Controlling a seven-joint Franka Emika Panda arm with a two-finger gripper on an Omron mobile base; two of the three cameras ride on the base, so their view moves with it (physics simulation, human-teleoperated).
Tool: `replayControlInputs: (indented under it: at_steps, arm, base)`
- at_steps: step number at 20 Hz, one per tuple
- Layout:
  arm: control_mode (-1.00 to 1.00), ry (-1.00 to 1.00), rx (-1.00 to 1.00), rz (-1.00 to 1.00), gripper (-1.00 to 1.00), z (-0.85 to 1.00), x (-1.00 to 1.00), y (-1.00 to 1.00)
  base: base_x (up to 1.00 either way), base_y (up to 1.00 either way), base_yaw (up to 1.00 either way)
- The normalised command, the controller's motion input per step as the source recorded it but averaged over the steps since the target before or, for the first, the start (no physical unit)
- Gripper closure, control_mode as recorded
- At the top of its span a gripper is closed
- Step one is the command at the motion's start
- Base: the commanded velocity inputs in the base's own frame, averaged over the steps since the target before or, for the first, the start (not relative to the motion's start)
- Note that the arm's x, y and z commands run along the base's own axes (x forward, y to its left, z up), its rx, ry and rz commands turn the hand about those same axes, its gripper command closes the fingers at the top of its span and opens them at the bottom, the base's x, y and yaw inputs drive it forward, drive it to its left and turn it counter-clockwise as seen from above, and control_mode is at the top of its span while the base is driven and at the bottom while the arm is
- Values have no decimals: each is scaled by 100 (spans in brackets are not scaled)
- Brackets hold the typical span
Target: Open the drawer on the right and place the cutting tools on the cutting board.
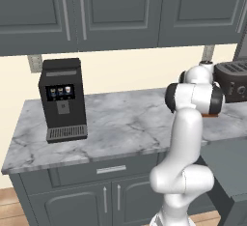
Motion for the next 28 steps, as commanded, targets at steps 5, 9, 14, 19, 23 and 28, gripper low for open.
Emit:
replayControlInputs:
  at_steps: [5, 9, 14, 19, 23, 28]
  arm:
    - [-100, 0, 0, 0, 100, -20, 20, -9]
    - [-100, 0, 0, 0, 100, -22, 8, 0]
    - [-100, 0, 0, 0, 100, -16, 2, 0]
    - [-100, 0, 0, 0, 100, -14, 6, 0]
    - [-100, 0, 0, 0, 100, -12, 12, 0]
    - [-100, 0, 0, 0, 100, -15, 16, 0]
  base:
    - [0, 0, 0]
    - [0, 0, 0]
    - [0, 0, 0]
    - [0, 0, 0]
    - [0, 0, 0]
    - [0, 0, 0]
